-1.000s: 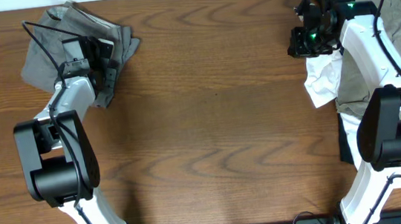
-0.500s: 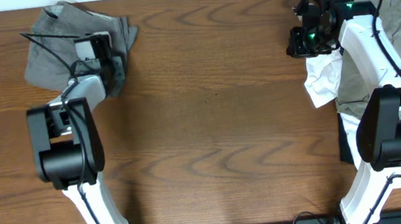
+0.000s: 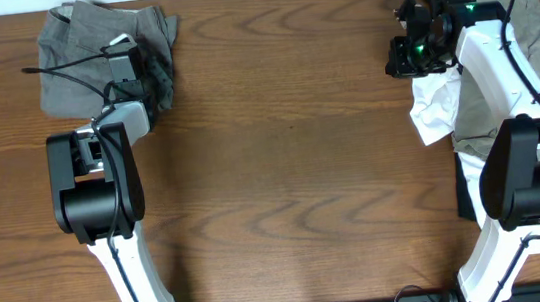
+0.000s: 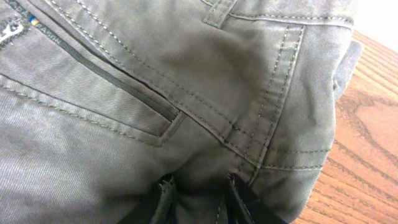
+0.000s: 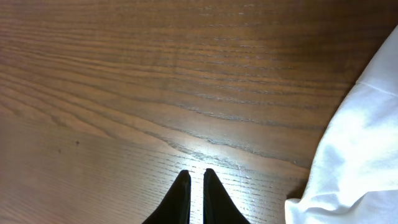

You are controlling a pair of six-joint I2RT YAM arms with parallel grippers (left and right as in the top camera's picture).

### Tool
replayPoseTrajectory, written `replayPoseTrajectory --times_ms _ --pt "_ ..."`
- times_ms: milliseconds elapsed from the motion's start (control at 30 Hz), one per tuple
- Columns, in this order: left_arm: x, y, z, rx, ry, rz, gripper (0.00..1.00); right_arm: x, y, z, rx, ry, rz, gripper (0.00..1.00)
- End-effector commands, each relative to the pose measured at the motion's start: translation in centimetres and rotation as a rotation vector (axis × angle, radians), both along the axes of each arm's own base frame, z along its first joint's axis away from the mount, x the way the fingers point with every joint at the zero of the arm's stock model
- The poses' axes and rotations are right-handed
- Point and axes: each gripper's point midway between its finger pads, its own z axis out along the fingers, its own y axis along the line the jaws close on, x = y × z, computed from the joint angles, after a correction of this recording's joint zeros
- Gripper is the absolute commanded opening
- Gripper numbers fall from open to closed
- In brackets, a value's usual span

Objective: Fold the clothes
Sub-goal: 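Carry the folded shorts to the upper-left table corner and lower them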

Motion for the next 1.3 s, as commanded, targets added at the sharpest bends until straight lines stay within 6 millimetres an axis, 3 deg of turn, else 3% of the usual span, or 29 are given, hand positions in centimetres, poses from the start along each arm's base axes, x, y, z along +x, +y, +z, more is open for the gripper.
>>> replayPoseTrajectory --times_ms 0,67,100,133,167,267,367,533,667,767,900,1000,1067,1167,1267 --pt "-3.1 0.4 -6.2 -0.025 0.161 0.029 0.37 0.3 0.6 1.6 -0.007 -0.046 0.024 0.08" --pt "-3.0 0.4 -5.1 -0.012 0.152 0.018 0.53 0.3 0.6 1.6 -0.006 -0.046 0.023 0.08" --pt "-2.9 0.4 -4.2 0.003 0.143 0.003 0.68 0.3 0.6 1.6 -0.006 -0.046 0.023 0.08" --pt "-2.7 0.4 -3.0 0.022 0.129 -0.012 0.93 0.3 0.6 1.6 -0.006 -0.047 0.023 0.09" --pt "-2.5 0.5 -1.9 0.04 0.114 -0.027 0.98 0.4 0.6 1.6 -0.006 -0.051 0.024 0.15" --pt "-2.1 0.6 2.8 0.108 0.053 -0.074 0.98 1.1 0.6 1.9 -0.006 -0.082 0.023 0.52" --pt "-2.3 0.6 8.1 0.144 -0.012 -0.091 0.98 2.0 0.4 3.0 -0.007 -0.126 0.02 0.75" --pt "-4.1 0.4 17.0 0.157 -0.12 -0.086 0.98 3.2 0.1 7.1 -0.013 -0.21 0.025 0.81" --pt "-6.6 0.1 22.8 0.22 -0.186 -0.12 0.98 3.1 0.2 11.0 -0.03 -0.277 0.068 0.84" --pt "-8.5 0.0 25.4 0.297 -0.196 -0.169 0.98 1.9 1.0 12.5 -0.03 -0.283 0.117 0.84" --pt "-10.7 -0.3 27.3 0.403 -0.186 -0.249 0.98 0.4 2.1 13.7 -0.039 -0.298 0.195 0.85" --pt "-11.6 -0.3 28.9 0.422 -0.212 -0.247 0.98 -0.2 2.3 16.0 -0.052 -0.361 0.22 0.87" --pt "-12.0 0.2 29.5 0.438 -0.22 -0.221 0.98 -0.9 2.3 18.8 -0.056 -0.428 0.217 0.87" --pt "-12.0 0.2 29.6 0.44 -0.221 -0.218 0.98 -2.3 2.2 23.7 -0.065 -0.55 0.212 0.99" --pt "-12.0 0.2 29.3 0.438 -0.21 -0.22 0.98 -4.3 2.1 28.9 -0.079 -0.696 0.204 0.99"
